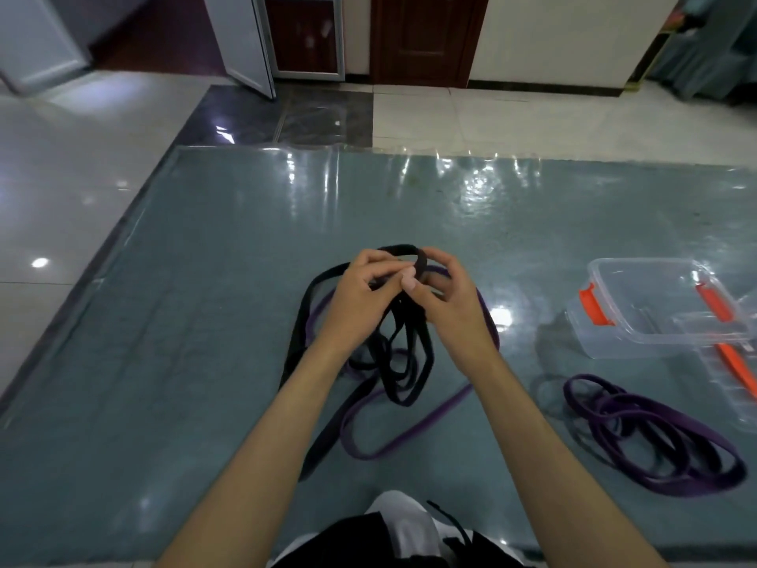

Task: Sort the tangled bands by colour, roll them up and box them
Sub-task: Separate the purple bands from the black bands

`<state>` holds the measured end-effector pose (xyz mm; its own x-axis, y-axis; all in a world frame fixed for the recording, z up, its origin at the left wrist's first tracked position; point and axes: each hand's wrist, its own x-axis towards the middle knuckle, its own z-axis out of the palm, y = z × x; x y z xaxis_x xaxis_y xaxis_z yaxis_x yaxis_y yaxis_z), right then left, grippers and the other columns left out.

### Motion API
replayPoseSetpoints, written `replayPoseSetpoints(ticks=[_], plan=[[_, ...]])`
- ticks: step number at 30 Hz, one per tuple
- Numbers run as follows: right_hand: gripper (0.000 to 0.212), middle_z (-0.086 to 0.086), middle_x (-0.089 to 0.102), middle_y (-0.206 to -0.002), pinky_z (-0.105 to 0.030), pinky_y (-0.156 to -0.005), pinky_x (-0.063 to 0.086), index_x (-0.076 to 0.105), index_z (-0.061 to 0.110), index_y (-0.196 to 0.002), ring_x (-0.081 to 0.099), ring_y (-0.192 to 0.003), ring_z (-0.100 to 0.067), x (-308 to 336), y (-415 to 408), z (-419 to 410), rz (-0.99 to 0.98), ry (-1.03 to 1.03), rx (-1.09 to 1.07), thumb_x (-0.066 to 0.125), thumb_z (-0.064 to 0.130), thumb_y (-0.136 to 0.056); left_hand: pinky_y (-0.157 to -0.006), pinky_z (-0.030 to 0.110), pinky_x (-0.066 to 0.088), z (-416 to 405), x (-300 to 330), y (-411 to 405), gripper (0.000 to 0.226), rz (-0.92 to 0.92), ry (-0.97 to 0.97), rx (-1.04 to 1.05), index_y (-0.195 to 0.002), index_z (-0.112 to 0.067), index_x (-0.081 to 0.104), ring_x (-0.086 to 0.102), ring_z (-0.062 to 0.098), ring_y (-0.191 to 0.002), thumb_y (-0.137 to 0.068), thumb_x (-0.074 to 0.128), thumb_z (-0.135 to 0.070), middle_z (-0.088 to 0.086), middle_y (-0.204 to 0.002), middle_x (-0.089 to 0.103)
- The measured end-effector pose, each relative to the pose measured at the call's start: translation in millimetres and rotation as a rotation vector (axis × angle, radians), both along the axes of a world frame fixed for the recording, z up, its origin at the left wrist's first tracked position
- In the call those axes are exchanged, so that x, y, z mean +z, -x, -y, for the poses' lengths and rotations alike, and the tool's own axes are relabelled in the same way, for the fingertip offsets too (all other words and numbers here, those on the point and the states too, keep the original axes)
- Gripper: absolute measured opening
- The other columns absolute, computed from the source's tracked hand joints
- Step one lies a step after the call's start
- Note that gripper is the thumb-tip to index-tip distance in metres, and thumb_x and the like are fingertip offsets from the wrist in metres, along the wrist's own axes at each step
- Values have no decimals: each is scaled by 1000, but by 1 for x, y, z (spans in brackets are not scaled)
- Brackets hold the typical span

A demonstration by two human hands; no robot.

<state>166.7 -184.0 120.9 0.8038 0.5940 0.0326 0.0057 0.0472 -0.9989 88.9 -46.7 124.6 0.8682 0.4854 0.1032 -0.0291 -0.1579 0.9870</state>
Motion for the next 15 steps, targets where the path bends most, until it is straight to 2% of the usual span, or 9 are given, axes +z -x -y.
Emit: replayPoseSetpoints(ticks=[4,6,7,10,11,13,15], plan=[[38,-14,78,-96,-40,-82,62,63,15,-128,78,-93,-28,1,1,7,-10,22,-35,79,15,-94,-102,22,50,-3,-4,8,18,-39,-67,-56,-115,-27,77,66,3,-118,-104,67,-19,-8,-124,71],[36,-14,77,-90,-40,-80,61,65,14,-126,78,-87,-28,4,1,11,14,30,-35,78,11,-93,-103,24,53,1,-6,14,23,-8,-76,-55,-126,-15,75,68,6,-119,-105,64,-16,-3,-127,73],[35,-16,77,-91,-44,-81,63,66,14,-125,78,-86,-31,4,2,12,24,30,-44,79,11,-93,-104,27,55,5,-8,17,28,16,-49,-57,-132,-13,71,69,10,-121,-105,65,-14,-1,-129,73],[32,-15,78,-96,-57,-84,63,69,14,-120,78,-87,-37,4,3,19,14,28,-105,81,10,-91,-105,37,56,13,-12,24,53,82,142,-13,-144,-18,58,71,18,-123,-95,77,-8,1,-131,74],[31,-15,78,-97,-60,-84,62,70,14,-119,78,-87,-38,3,4,22,-8,27,-128,81,10,-90,-104,38,56,14,-14,26,57,89,138,-5,-144,-20,56,70,17,-124,-93,81,-9,-1,-133,73],[32,-14,77,-98,-63,-85,61,70,15,-118,78,-89,-36,0,4,30,-59,26,-153,82,10,-89,-101,31,55,16,-17,28,64,59,-31,-46,-146,-30,55,61,7,-132,-91,85,-23,-13,-145,63],[32,-4,77,-91,-63,-87,61,70,16,-119,77,-89,-28,0,2,41,-90,33,-131,81,9,-90,-107,27,52,22,-18,30,83,-9,-200,-210,-155,-47,43,40,-2,-148,-85,87,-45,-24,-165,34]])
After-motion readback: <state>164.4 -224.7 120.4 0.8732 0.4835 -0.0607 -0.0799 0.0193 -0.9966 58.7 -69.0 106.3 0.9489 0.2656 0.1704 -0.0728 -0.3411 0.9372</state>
